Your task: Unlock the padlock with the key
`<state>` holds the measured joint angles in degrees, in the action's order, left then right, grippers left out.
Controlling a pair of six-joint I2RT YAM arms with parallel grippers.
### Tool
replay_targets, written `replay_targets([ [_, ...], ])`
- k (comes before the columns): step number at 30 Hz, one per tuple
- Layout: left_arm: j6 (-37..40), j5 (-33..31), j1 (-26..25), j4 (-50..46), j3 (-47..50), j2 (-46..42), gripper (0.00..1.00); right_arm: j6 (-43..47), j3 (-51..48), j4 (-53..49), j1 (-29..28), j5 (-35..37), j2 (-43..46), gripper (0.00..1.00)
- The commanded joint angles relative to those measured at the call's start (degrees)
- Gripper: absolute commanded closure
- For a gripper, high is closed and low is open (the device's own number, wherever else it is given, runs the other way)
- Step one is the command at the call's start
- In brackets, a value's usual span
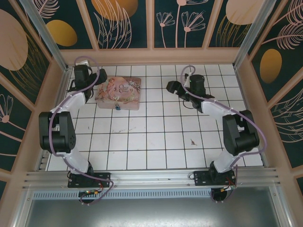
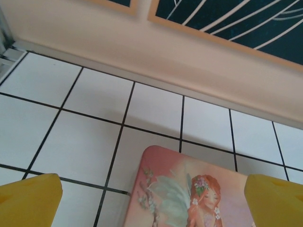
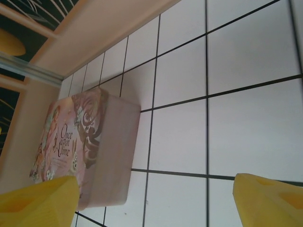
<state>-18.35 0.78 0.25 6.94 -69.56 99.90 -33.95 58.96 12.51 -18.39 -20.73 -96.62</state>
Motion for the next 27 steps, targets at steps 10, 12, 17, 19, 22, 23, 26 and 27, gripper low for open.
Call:
replay_targets([
  [10,0.7,9.6,1.9,-3.8,-6.2,8.9,0.01,-4.0,10.2,-1.4,-3.2,-0.4,-8.6,0.15],
  [12,0.1,11.5,1.9,-2.6,-5.3,9.0,0.01,-4.5,10.4,-0.6,-3.3,-0.5,-9.3,0.15],
  [17,-1.9,15.9,1.9,-1.0,-4.0,10.5,0.01,-5.6,10.7,0.4,-3.8,-0.8,-10.9,0.15],
  [19,-2.7,16.9,1.9,0.0,-2.9,10.7,0.02,-5.8,10.9,0.6,-4.2,-0.6,-11.4,0.15],
  [22,-3.5,18.7,1.8,1.1,-1.6,10.7,0.02,-6.1,11.1,0.8,-4.8,-0.5,-12.3,0.15],
  [23,-3.8,19.3,1.7,1.5,-1.2,10.7,0.02,-6.3,11.1,1.1,-5.0,-0.6,-12.5,0.15],
  [26,-4.5,20.5,1.3,2.7,0.2,10.3,0.02,-6.9,11.1,1.7,-5.5,-0.5,-13.0,0.16],
  [27,-4.5,20.9,1.0,3.0,0.7,10.1,0.01,-7.0,10.9,1.8,-5.8,-0.5,-13.1,0.16],
])
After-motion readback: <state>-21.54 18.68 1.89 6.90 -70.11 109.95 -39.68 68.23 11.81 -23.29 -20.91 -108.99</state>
